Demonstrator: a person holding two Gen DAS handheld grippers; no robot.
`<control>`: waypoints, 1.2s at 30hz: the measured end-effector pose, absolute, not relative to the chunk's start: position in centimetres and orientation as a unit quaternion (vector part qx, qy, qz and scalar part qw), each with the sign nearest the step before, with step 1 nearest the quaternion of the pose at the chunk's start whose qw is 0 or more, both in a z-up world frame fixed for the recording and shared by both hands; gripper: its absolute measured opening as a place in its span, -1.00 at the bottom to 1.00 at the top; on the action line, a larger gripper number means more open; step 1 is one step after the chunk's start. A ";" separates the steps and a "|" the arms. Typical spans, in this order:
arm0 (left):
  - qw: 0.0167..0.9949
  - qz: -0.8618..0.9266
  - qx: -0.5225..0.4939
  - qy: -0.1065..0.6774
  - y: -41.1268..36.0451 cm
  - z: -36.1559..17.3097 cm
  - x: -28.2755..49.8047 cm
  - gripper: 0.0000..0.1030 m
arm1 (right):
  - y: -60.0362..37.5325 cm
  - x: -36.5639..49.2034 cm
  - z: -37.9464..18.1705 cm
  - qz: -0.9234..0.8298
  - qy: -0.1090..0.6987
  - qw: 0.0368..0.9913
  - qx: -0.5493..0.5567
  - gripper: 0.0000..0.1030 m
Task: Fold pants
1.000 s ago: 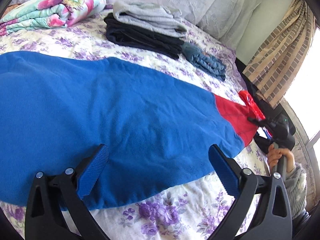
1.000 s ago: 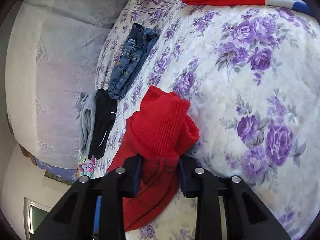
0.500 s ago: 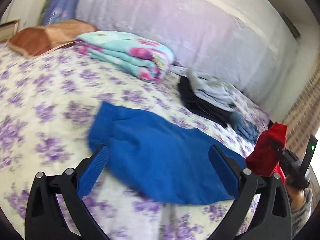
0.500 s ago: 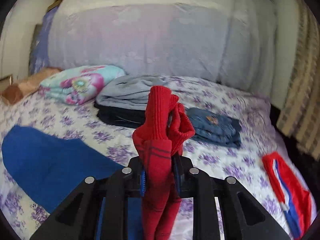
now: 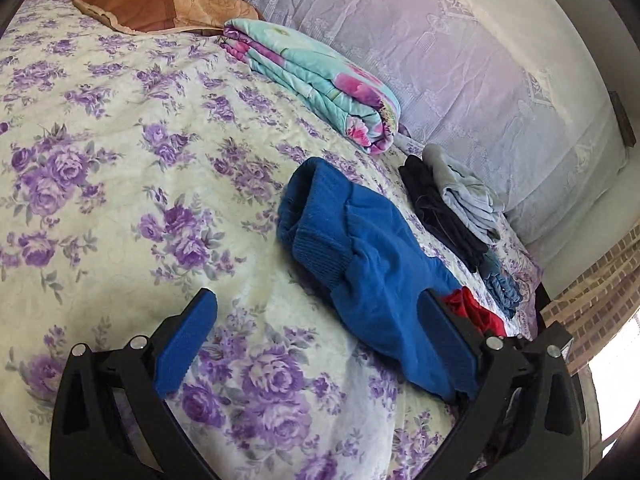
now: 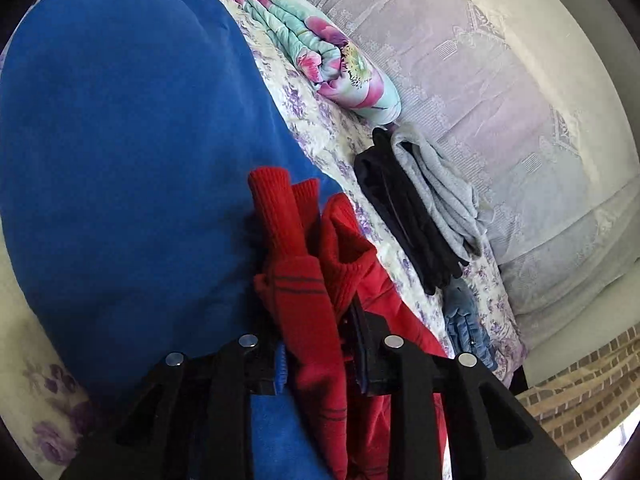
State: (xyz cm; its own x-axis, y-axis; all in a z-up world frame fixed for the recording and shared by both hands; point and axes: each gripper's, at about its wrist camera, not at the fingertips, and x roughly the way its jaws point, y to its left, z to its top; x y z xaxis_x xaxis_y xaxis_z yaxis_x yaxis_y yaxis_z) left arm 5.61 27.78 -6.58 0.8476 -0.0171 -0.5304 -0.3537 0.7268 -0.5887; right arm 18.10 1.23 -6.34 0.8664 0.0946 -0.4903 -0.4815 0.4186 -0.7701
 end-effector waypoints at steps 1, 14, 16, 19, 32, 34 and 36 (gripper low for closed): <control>0.894 0.091 -0.355 0.259 27.7 -6.6 5.6 0.91 | 1.0 18.1 -6.1 0.177 0.191 0.822 -0.506 -0.26; 0.892 0.085 -0.360 0.259 27.9 -7.0 5.9 0.91 | -0.7 22.2 1.3 0.209 0.229 0.909 -0.280 0.26; 0.892 0.086 -0.358 0.263 27.9 -7.1 6.1 0.91 | 1.3 22.6 -1.0 0.202 0.233 0.892 -0.329 0.23; 0.891 0.088 -0.354 0.271 27.8 -7.1 6.4 0.91 | 1.3 24.0 -4.8 0.192 0.275 0.871 -0.359 0.23; 0.848 0.079 -0.413 0.322 28.8 -6.8 10.7 0.90 | -1.5 23.8 -4.2 0.223 0.315 0.876 -0.288 0.39; 0.843 0.082 -0.421 0.326 28.9 -6.7 11.3 0.91 | -2.5 24.2 -3.0 0.232 0.322 0.882 -0.253 0.49; 0.833 0.081 -0.438 0.327 29.0 -6.7 11.8 0.90 | -4.3 24.0 -1.3 0.243 0.299 0.901 -0.200 0.51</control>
State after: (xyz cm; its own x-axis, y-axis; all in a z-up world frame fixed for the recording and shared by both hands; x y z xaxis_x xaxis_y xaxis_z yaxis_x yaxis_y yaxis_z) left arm 11.80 28.97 -6.71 0.7726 -0.1526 -0.6162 -0.4211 0.6032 -0.6773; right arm 23.96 -4.35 -1.27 0.7033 0.3189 -0.6353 -0.5579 0.8015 -0.2152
